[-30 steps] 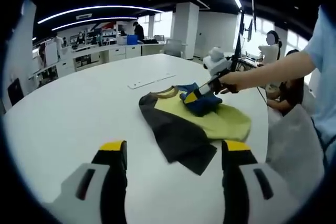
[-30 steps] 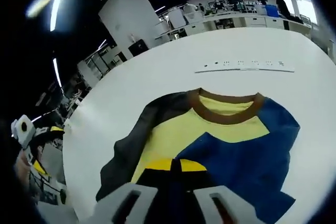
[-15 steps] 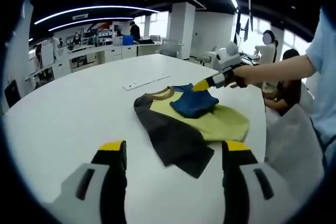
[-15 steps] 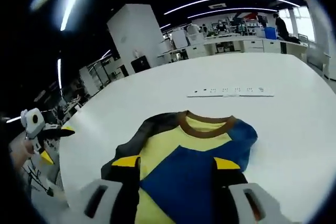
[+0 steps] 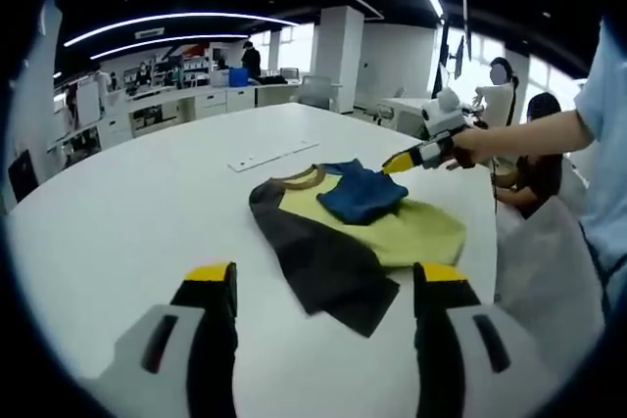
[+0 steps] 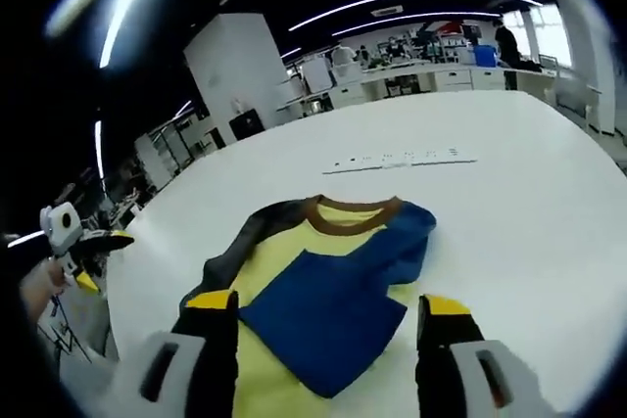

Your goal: Fold the garment on the visible template until the final outline fits inside the template.

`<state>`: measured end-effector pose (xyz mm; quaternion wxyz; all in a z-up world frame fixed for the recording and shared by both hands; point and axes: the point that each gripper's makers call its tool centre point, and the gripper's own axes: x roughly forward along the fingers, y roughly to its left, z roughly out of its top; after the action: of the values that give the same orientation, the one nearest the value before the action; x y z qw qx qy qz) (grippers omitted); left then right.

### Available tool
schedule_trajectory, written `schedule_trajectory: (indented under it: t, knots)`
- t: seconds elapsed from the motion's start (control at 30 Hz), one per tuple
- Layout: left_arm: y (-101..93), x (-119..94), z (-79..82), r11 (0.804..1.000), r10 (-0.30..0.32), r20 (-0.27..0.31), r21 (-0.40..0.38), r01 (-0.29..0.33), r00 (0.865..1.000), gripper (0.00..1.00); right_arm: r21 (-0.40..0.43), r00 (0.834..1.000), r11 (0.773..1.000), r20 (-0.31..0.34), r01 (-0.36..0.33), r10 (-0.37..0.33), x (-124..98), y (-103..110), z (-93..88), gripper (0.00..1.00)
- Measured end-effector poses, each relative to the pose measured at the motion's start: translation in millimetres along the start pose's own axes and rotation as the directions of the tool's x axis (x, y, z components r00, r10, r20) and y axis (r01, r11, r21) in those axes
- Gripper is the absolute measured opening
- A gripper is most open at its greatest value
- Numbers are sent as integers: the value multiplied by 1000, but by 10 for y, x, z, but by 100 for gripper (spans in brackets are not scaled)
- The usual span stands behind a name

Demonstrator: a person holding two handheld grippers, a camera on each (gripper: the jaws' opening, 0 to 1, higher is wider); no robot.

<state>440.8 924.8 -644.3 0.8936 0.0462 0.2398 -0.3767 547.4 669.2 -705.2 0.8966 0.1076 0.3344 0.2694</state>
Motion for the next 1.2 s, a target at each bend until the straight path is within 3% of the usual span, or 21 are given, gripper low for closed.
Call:
schedule_trajectory:
  t: [0.13,0.33,0.63,0.8,0.97,1.2]
  knots:
    - [8,-11,-23,1000,3,-2,-5,-3,1000,70,41,1000,999,-13,28,-28,31,-157,-114,73]
    - [31,-33,-71,1000,10,-9,-13,-10,1000,70,201,1000,980,-6,3,-2,29,-192,-205,45]
    - [32,-40,-92,1000,8,-5,-20,-8,1000,70,253,999,967,22,27,-33,-79,-248,-148,0]
    - [44,-34,-105,1000,3,0,-22,-3,1000,70,280,1000,960,21,10,-16,-90,-213,-151,0]
    - [4,-16,-105,1000,-6,-3,-15,6,1000,69,253,998,967,69,-13,-4,-295,-193,11,0]
    - [-130,4,-13,999,33,-2,-27,-33,999,69,240,996,971,83,12,-32,-686,-632,115,0]
